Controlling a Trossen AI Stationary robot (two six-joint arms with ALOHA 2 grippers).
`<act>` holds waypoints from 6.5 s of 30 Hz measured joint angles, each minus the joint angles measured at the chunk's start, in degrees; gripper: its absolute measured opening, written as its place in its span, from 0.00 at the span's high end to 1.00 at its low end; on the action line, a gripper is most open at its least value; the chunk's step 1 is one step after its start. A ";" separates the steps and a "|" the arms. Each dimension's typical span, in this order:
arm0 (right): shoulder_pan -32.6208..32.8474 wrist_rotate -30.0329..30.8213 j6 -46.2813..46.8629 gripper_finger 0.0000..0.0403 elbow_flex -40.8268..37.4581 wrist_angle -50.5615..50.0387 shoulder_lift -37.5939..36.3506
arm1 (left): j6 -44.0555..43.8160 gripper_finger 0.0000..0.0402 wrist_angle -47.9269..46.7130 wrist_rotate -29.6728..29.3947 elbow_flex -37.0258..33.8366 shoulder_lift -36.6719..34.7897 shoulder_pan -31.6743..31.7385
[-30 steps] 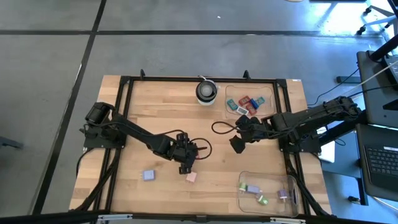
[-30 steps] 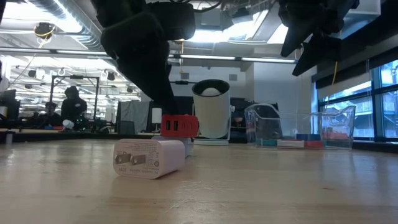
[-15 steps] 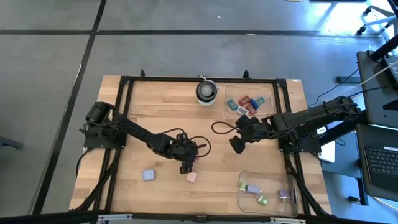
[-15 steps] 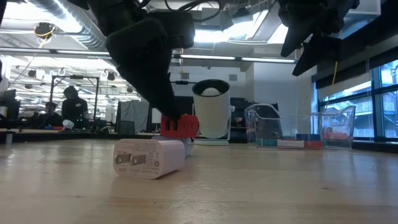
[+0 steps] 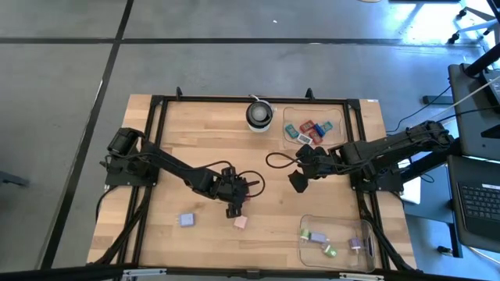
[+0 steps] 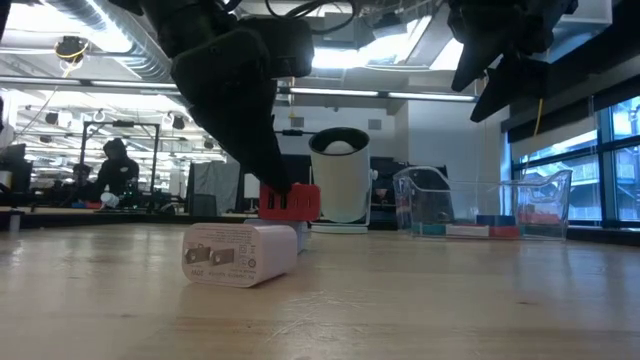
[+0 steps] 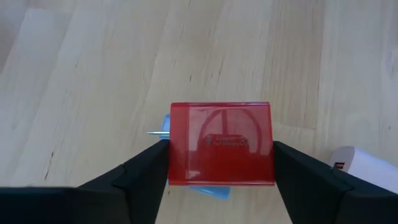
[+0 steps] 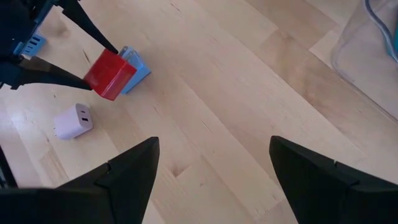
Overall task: Pick & Place Office items
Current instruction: Put the red charger adapter into the bottom transparent bin
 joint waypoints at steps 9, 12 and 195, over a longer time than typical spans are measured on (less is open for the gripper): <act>0.00 0.01 1.18 0.24 0.00 -0.01 0.00 | 0.04 0.51 0.24 -1.14 0.13 -0.15 0.00; 0.00 -0.01 1.20 0.24 0.00 -0.01 0.00 | 0.02 0.56 0.24 -1.09 0.13 -0.15 0.00; 0.01 -2.87 7.10 0.24 -0.02 3.98 0.00 | -65.07 0.43 7.04 3.56 3.34 -2.70 6.23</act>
